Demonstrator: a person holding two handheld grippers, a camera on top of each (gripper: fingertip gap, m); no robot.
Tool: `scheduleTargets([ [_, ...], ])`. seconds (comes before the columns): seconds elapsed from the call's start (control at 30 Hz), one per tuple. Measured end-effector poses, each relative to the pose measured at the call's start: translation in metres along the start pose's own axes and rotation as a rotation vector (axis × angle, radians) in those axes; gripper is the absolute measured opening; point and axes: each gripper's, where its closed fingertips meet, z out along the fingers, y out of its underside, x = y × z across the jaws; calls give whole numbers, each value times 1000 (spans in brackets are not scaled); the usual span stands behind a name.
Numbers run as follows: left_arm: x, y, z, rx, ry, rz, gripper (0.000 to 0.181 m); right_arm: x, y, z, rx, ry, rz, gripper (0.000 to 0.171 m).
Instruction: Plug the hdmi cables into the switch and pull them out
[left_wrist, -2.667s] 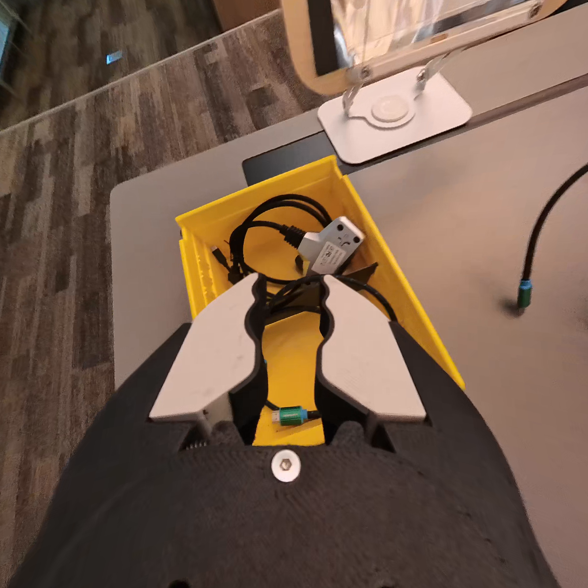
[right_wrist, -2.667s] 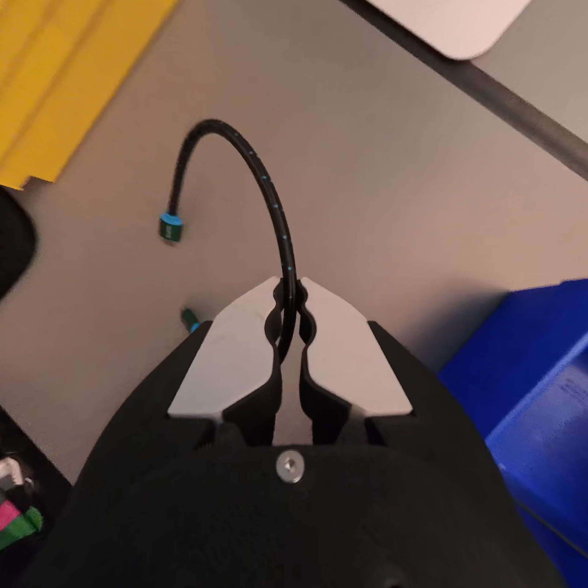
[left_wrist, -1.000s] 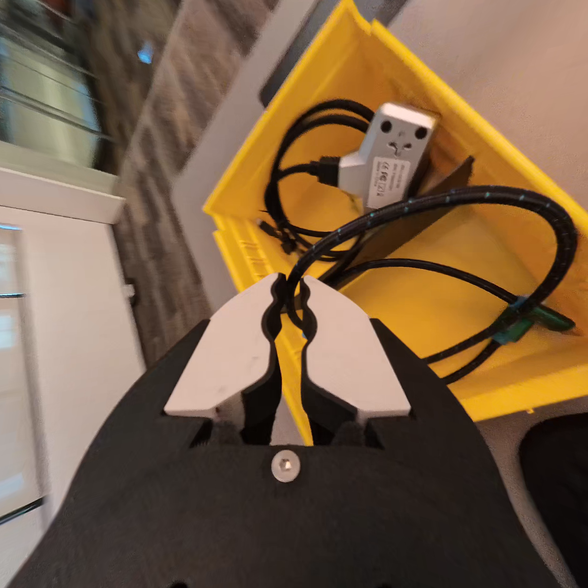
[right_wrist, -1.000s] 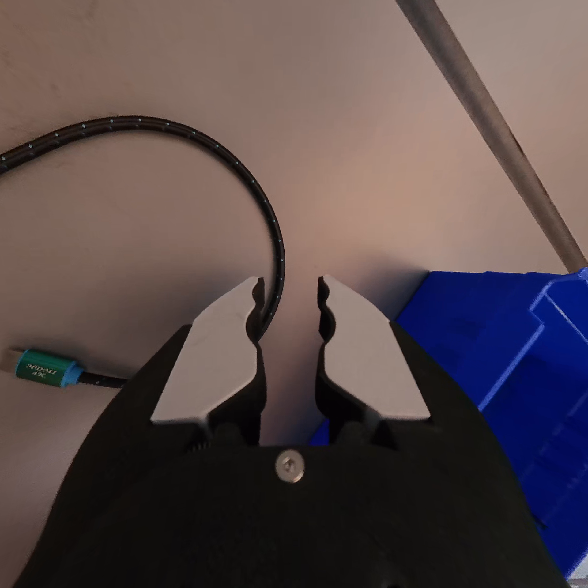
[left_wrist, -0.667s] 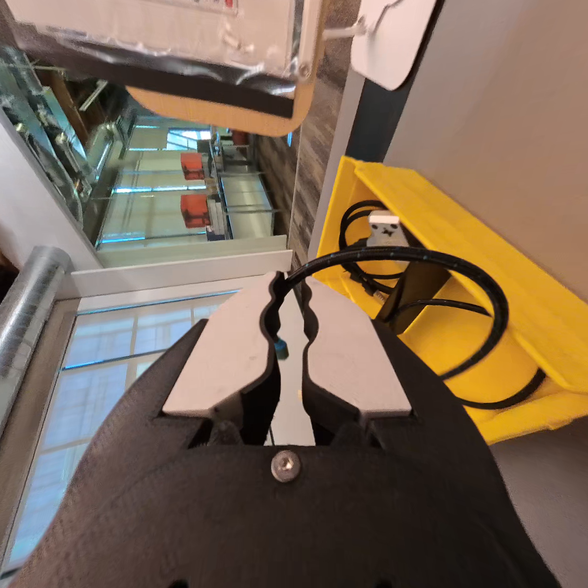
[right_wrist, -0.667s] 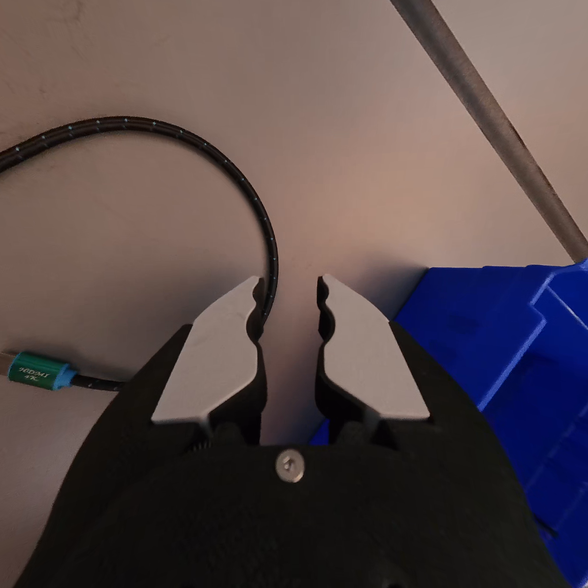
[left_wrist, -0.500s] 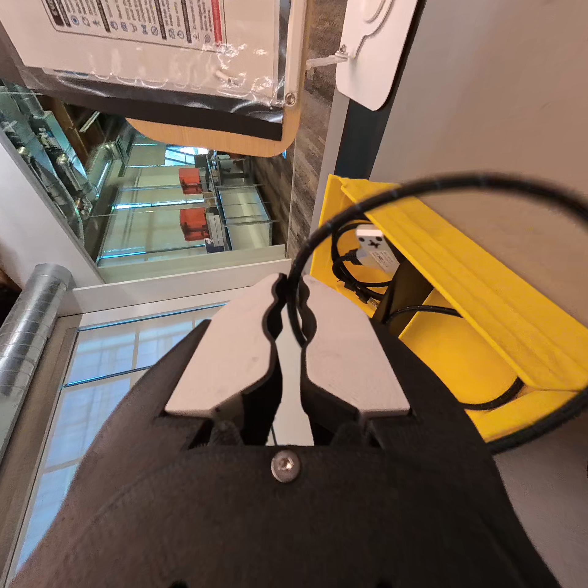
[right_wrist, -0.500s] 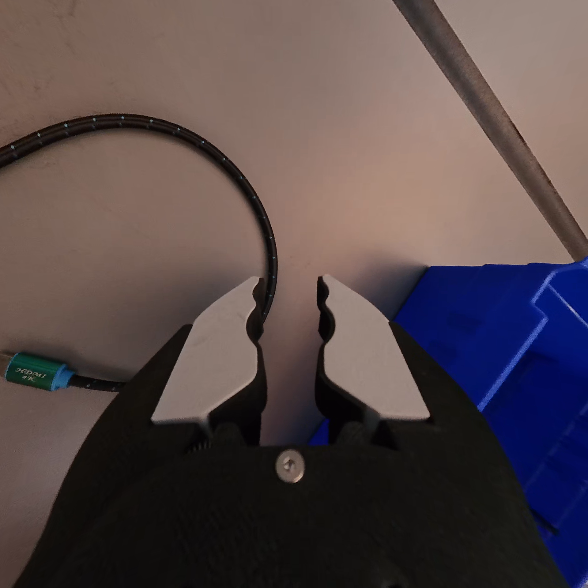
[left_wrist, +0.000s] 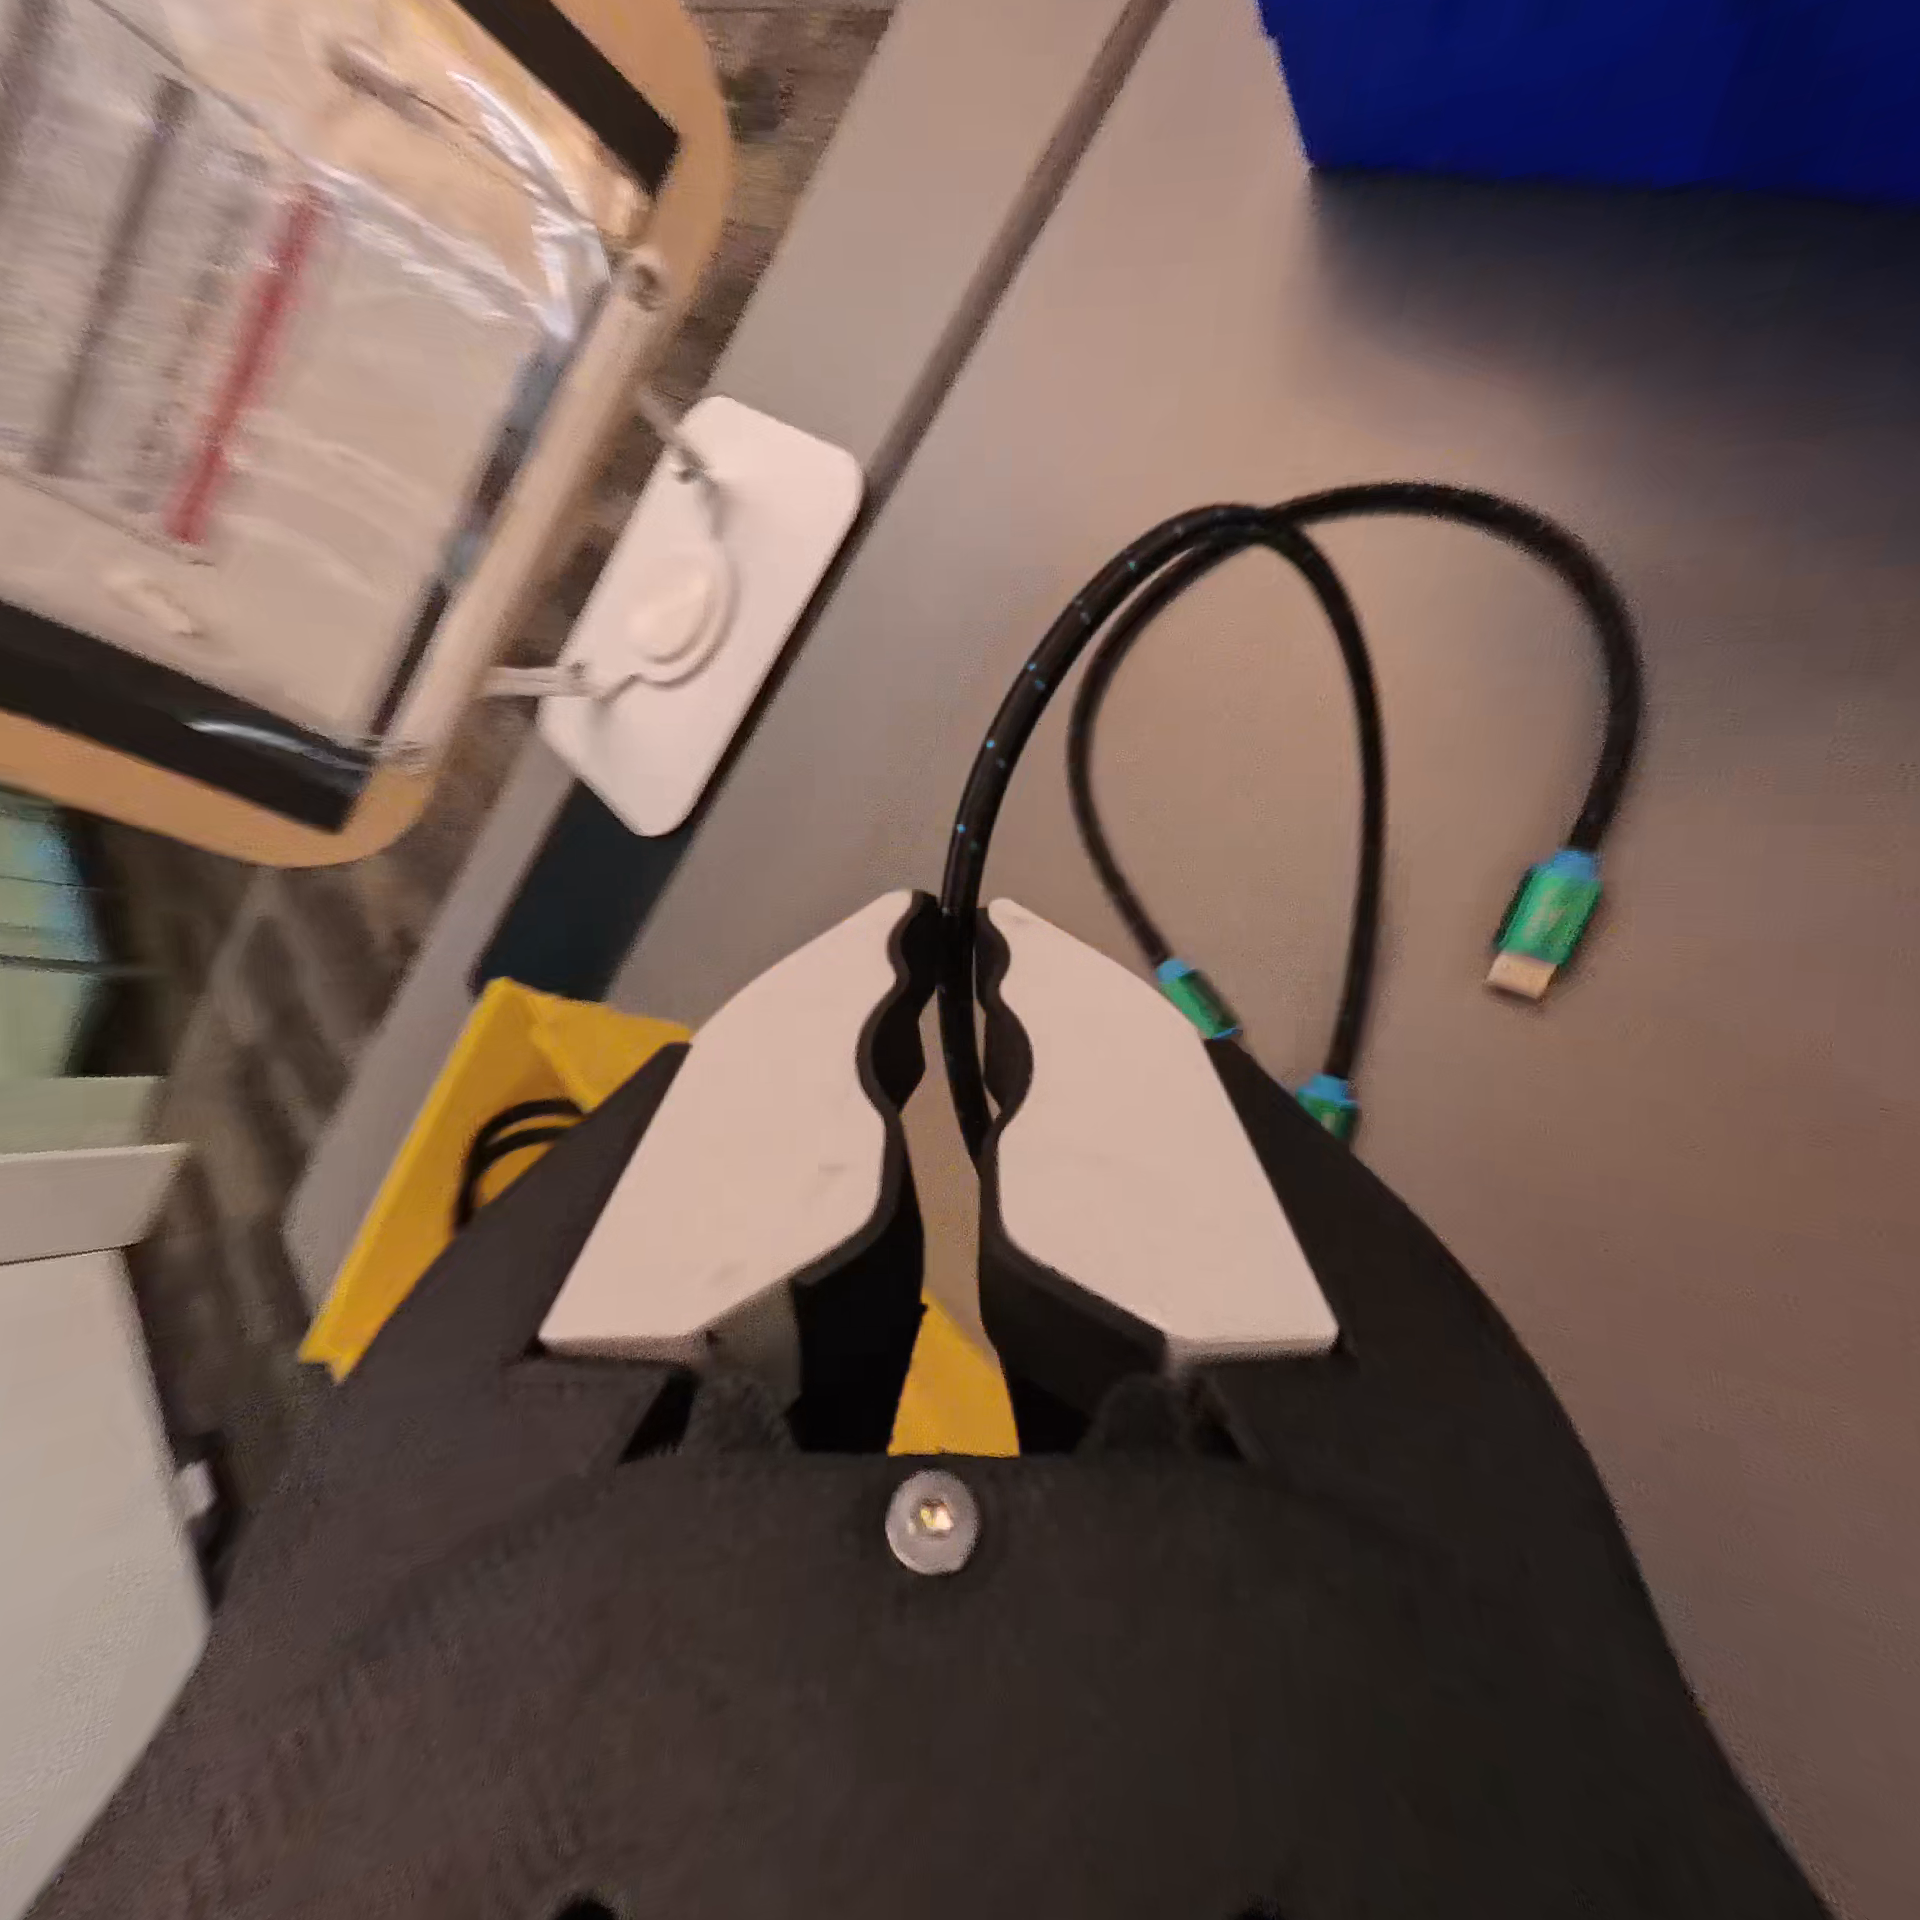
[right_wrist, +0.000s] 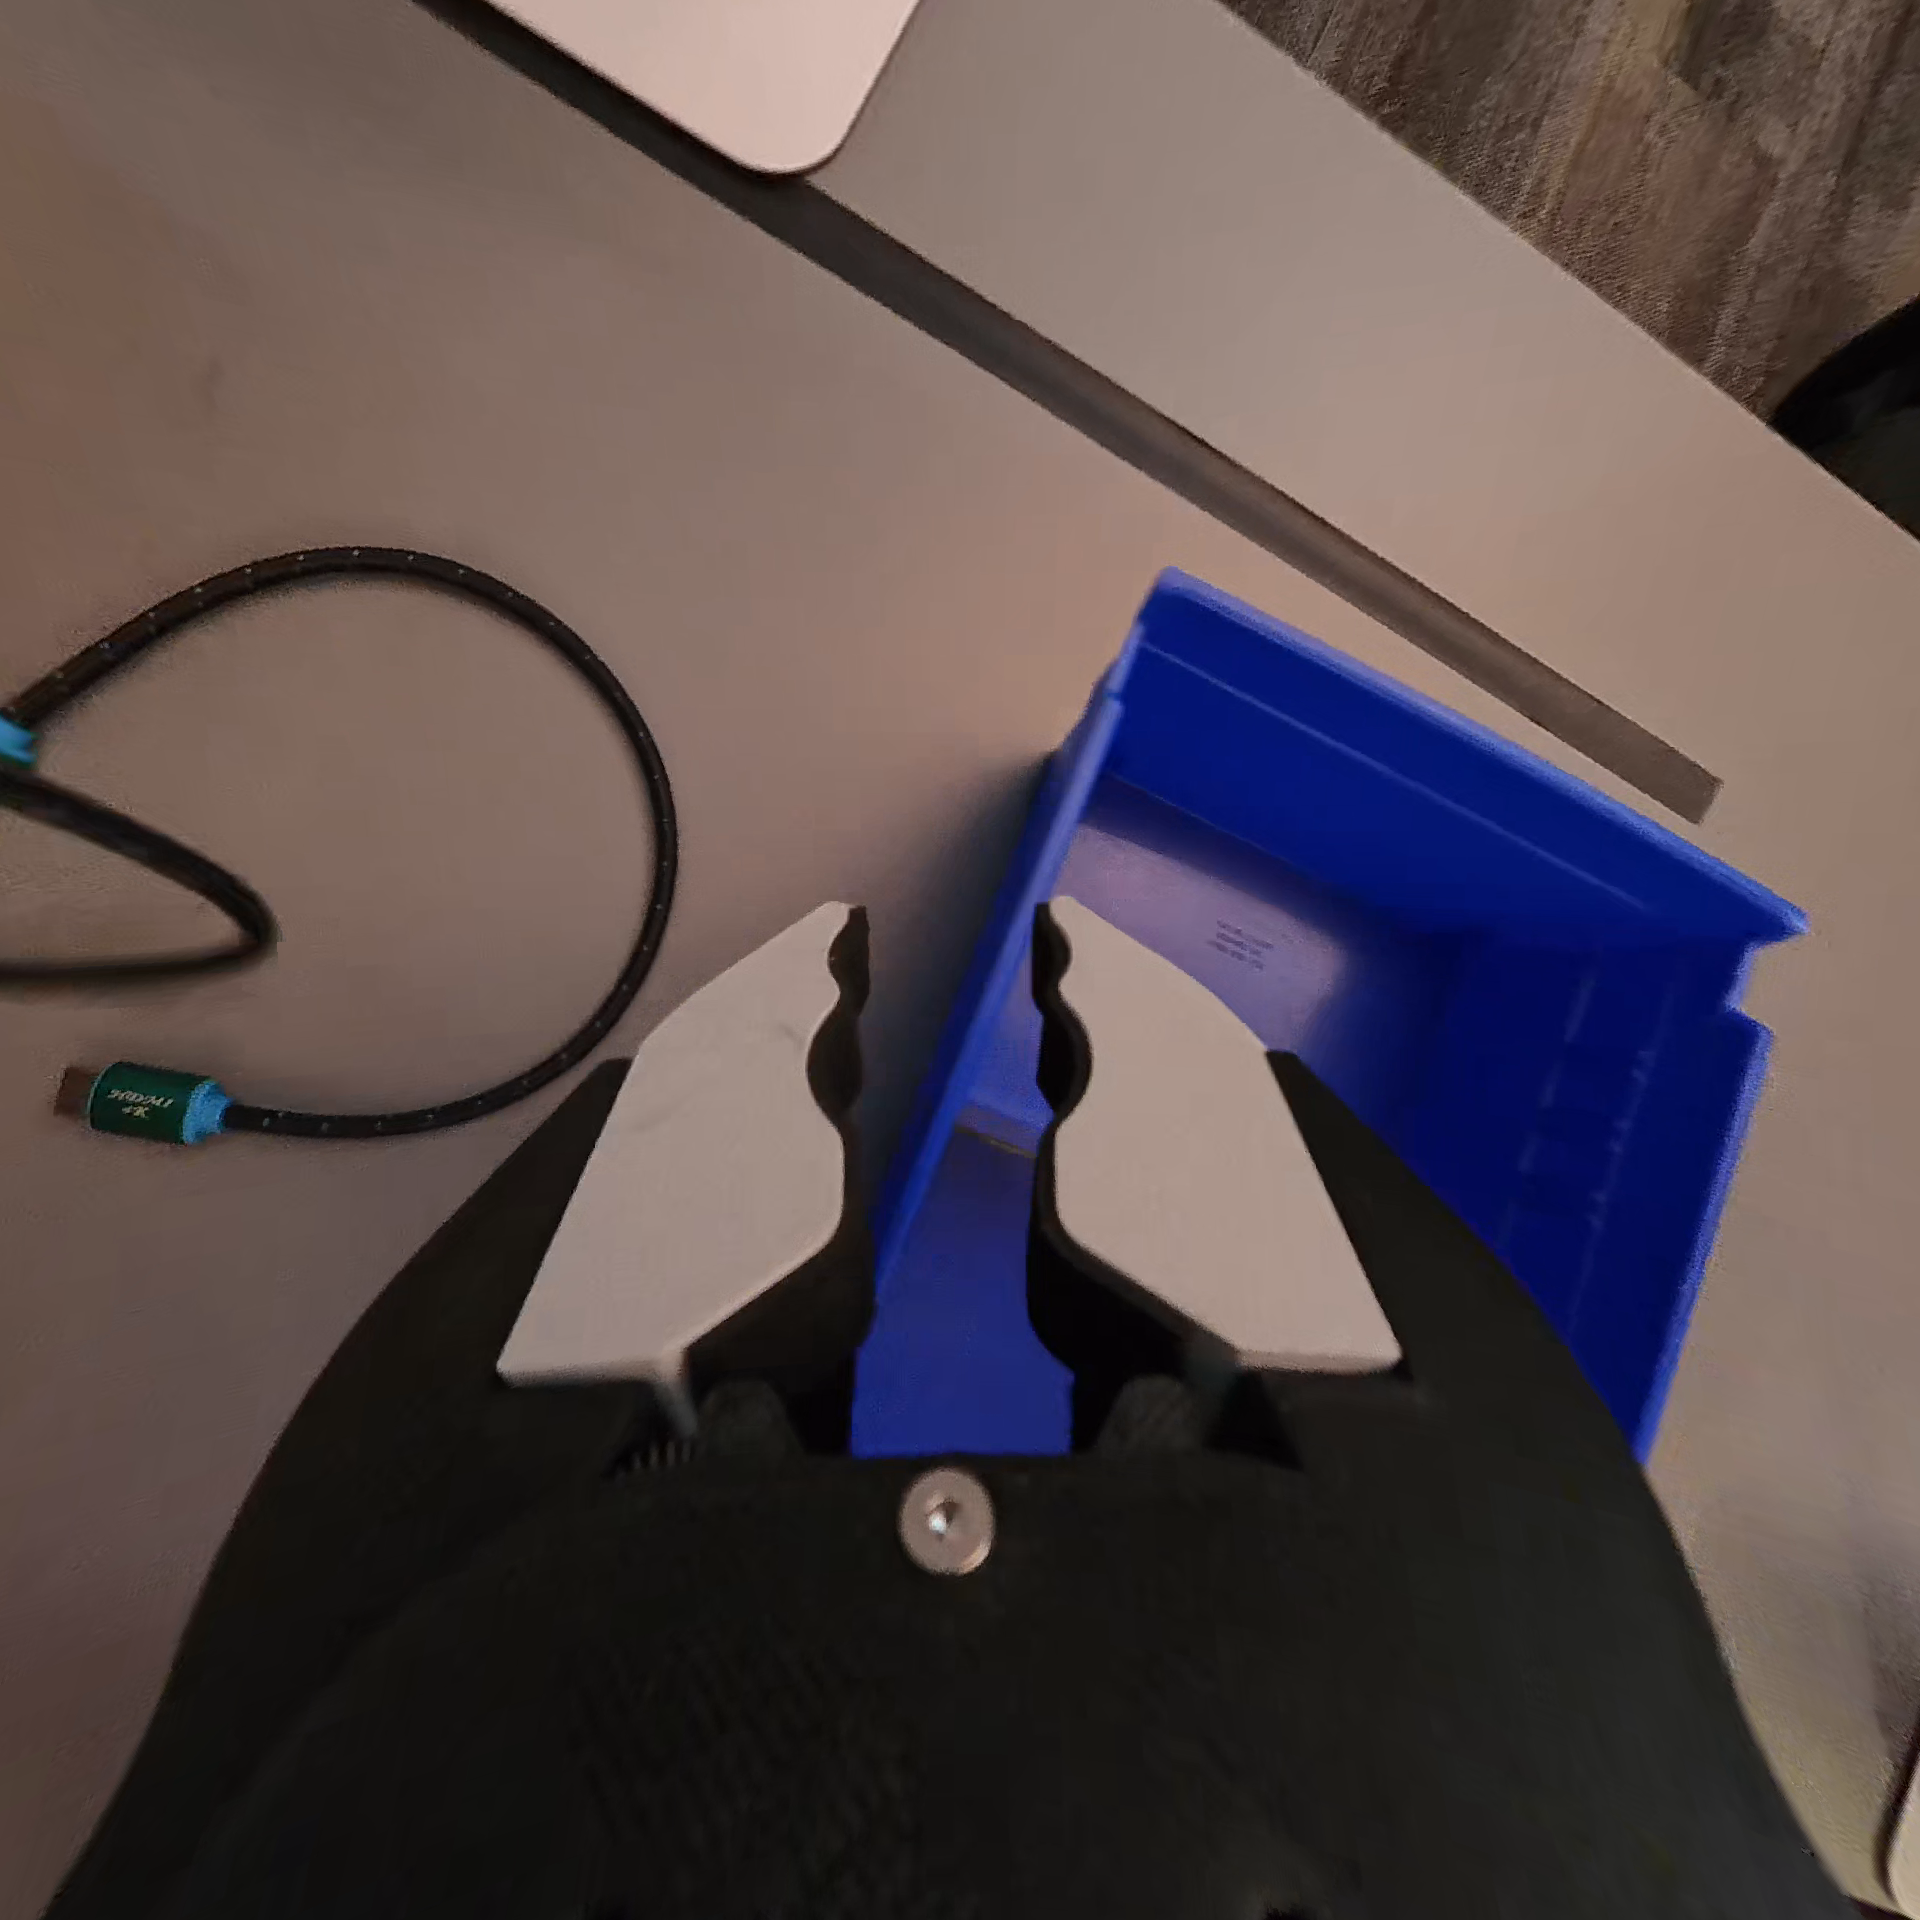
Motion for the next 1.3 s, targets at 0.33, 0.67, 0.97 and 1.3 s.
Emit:
scheduleTargets([
  [0.33, 22, 30, 142, -265, 128, -173, 6, 3, -1, -9, 34, -43, 4, 31],
  [0.67, -88, 9, 51, 57, -162, -126, 44, 18, -2, -27, 95, -16, 9, 31],
  [0.97, -201, 160, 54, -266, -98, 454, 41, 28, -2, -31, 135, -36, 39, 31],
  [1.3, -181, 224, 100, -517, 193, 788, 39, 30, 10, -7, 44, -38, 31, 31],
])
